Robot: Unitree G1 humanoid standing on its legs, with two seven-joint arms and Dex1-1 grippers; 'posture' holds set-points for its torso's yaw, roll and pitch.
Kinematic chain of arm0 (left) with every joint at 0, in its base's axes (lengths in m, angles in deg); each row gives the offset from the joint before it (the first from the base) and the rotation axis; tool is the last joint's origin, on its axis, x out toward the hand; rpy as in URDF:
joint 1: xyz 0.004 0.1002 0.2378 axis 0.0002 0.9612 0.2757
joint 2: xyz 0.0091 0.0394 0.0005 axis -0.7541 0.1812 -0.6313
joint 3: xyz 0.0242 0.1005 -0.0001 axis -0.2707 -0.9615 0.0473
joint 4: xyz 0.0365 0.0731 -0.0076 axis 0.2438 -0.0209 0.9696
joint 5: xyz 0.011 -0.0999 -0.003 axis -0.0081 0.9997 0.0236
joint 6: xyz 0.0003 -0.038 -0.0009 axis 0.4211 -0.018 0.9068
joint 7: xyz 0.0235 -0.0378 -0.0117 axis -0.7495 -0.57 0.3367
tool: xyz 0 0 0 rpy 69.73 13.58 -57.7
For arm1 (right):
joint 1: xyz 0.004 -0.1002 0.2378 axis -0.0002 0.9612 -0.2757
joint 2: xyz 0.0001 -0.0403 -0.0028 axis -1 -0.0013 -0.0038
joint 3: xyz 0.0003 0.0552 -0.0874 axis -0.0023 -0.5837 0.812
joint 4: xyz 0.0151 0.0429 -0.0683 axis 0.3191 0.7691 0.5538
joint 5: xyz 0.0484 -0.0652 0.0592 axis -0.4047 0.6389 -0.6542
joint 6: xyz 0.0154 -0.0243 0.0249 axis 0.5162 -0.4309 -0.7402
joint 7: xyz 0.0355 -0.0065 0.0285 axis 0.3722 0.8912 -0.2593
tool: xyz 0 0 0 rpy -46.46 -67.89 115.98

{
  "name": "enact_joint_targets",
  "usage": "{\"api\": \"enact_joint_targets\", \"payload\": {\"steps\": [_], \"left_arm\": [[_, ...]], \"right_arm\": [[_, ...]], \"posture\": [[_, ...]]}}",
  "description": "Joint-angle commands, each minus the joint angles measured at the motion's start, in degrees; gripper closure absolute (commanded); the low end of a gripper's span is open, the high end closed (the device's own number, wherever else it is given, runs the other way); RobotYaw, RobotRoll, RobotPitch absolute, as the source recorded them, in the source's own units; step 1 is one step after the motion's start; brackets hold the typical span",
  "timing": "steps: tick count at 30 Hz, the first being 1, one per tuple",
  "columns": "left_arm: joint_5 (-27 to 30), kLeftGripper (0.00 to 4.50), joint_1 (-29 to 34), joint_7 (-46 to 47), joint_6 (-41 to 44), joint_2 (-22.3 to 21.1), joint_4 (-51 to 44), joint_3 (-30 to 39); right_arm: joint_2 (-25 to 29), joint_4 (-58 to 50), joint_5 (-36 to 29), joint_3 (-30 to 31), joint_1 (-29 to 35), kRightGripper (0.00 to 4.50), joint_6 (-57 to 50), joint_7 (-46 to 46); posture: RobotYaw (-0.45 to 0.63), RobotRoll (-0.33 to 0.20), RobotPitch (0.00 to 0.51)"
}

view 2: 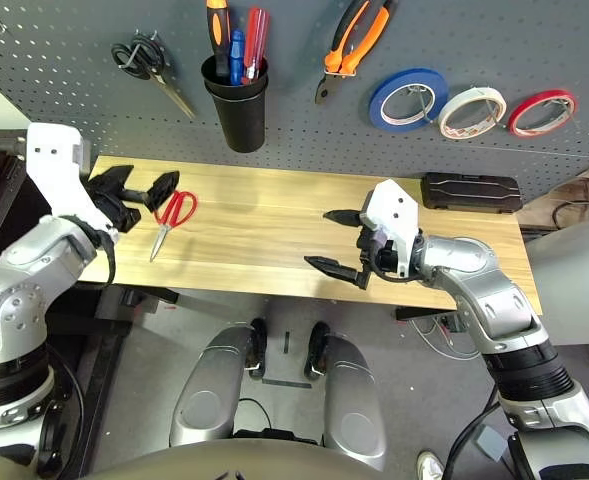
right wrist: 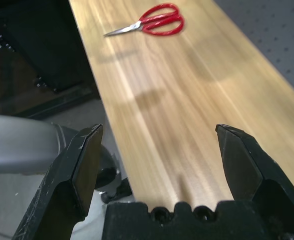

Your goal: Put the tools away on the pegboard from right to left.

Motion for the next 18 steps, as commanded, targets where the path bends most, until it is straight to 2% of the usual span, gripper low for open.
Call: {"api": "enact_joint_targets", "payload": {"steps": [1,7,18], "left_arm": [[-5.0,0.03,2.3,-0.2,-2.2,-0.4,4.6,-2.8],[-11.0,0.03,1.4,0.8,-6.6,1.6,12.4,-4.2],[-19.6,0.03,-7.0,3.3,-17.8,6.3,33.2,-3.7]], "right_arm": [[-0.6,0.3,1.8,2.7,0.3,0.00,-0.7,-0.1],[-1.1,1.1,3.0,4.5,0.8,0.00,0.5,-1.2],[-3.8,1.8,5.9,6.7,0.0,0.00,-0.2,0.6]], "posture": [[0.21,0.000,0.288],[0.21,0.000,0.304],[0.18,0.000,0.332]]}}
